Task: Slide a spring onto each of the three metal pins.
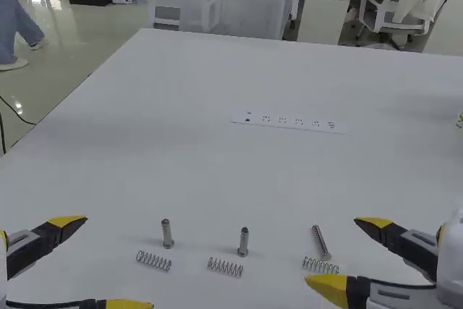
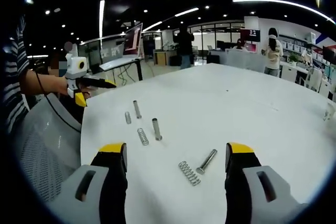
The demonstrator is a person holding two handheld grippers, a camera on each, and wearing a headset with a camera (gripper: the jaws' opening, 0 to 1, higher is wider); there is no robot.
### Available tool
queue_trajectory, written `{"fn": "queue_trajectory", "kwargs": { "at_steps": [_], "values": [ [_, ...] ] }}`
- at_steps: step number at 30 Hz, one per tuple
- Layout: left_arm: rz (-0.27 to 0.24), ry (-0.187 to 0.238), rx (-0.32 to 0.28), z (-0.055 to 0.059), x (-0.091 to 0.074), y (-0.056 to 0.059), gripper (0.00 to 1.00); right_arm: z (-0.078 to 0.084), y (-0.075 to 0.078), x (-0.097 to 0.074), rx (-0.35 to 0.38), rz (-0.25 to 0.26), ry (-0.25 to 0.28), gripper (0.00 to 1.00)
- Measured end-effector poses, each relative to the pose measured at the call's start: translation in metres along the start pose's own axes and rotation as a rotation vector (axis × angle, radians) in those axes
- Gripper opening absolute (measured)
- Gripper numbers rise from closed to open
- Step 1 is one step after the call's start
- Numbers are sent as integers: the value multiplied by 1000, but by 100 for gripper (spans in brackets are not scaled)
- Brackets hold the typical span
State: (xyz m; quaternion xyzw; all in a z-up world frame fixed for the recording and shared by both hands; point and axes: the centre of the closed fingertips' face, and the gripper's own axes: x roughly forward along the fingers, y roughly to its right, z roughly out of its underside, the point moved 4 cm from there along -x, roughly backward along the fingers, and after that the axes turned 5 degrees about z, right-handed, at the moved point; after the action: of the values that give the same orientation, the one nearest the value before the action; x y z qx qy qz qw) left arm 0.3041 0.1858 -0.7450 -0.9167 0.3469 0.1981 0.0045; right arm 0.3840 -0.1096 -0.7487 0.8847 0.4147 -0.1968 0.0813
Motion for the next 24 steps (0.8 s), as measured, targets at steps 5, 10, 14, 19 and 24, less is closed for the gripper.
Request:
{"fn": "queue_trajectory", "kwargs": {
  "at_steps": [5, 10, 14, 19, 24],
  "values": [
    [-4, 0, -1, 0, -1, -2, 98, -4, 13, 10, 20, 10, -37, 63],
    [-7, -1, -2, 0, -1, -3, 98, -2, 25, 20, 105, 32, -99, 50],
    [-8, -4, 0, 1, -2, -2, 98, 1, 37, 31, 160, 65, -152, 43],
    [-13, -4, -2, 1, -4, -3, 98, 10, 48, 45, 234, 94, -225, 31],
    [-15, -2, -3, 1, -4, -3, 98, 25, 53, 56, 236, 123, -320, 23]
  ]
}}
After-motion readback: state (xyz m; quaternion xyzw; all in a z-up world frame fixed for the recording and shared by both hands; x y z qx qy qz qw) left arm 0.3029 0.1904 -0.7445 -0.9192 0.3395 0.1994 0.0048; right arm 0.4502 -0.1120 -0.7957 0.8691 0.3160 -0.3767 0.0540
